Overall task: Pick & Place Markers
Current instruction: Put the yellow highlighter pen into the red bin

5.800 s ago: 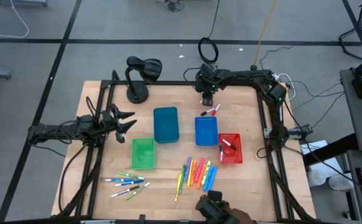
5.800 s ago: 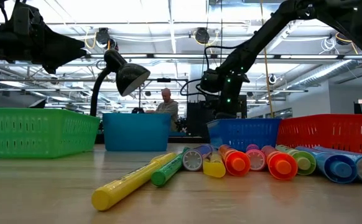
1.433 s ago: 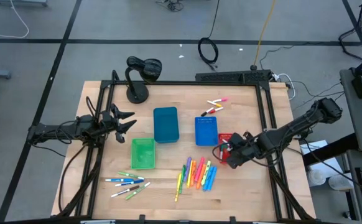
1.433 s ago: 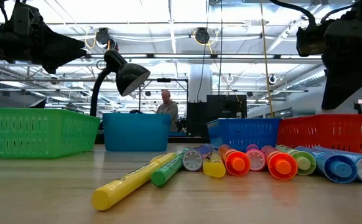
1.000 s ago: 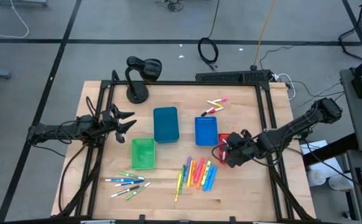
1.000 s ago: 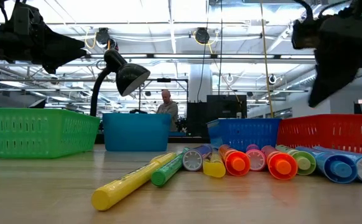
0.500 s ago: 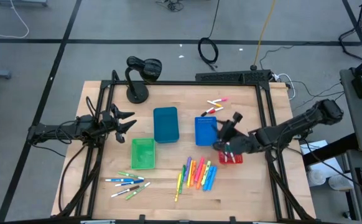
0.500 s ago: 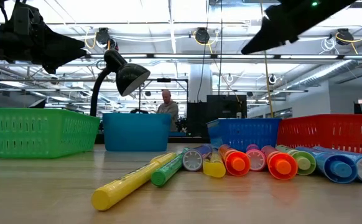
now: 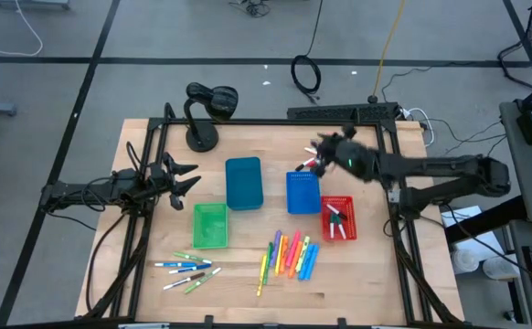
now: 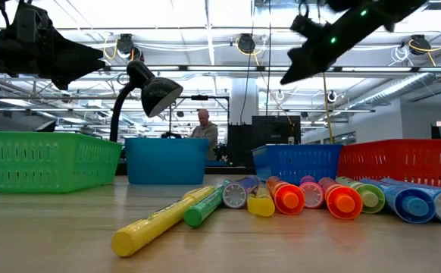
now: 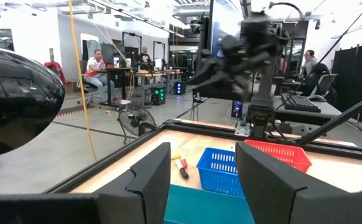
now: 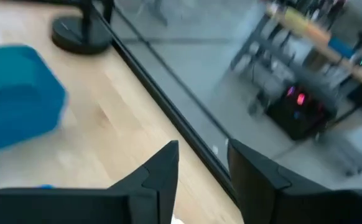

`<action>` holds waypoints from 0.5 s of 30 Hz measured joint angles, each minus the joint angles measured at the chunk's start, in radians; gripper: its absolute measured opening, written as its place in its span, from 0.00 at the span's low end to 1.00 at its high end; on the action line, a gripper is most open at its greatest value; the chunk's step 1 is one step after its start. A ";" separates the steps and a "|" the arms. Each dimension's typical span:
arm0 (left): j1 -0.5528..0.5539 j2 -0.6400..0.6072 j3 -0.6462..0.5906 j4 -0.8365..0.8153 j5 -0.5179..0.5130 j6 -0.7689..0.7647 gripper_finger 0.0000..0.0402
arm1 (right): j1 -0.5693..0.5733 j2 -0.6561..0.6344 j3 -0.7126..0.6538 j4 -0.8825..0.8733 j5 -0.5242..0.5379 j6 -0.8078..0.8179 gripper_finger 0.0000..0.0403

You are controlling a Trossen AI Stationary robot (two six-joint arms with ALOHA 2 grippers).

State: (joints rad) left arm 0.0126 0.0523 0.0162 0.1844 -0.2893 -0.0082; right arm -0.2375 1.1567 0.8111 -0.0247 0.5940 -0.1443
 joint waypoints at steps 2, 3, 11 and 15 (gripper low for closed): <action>0.000 0.000 0.000 0.000 0.000 0.000 0.46 | -0.104 0.024 0.060 -0.104 -0.090 0.000 0.35; 0.000 0.000 0.000 0.000 0.000 0.000 0.46 | -0.153 0.044 0.098 -0.168 -0.130 0.000 0.37; 0.000 0.000 0.000 0.000 0.000 0.000 0.46 | -0.384 0.285 0.376 -0.583 -0.394 -0.071 0.43; 0.000 0.000 0.000 0.000 0.000 0.000 0.46 | -0.422 0.390 0.380 -0.580 -0.502 -0.079 0.41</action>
State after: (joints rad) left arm 0.0126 0.0524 0.0162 0.1844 -0.2893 -0.0080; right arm -0.6594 1.5464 1.1908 -0.6050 0.0920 -0.2230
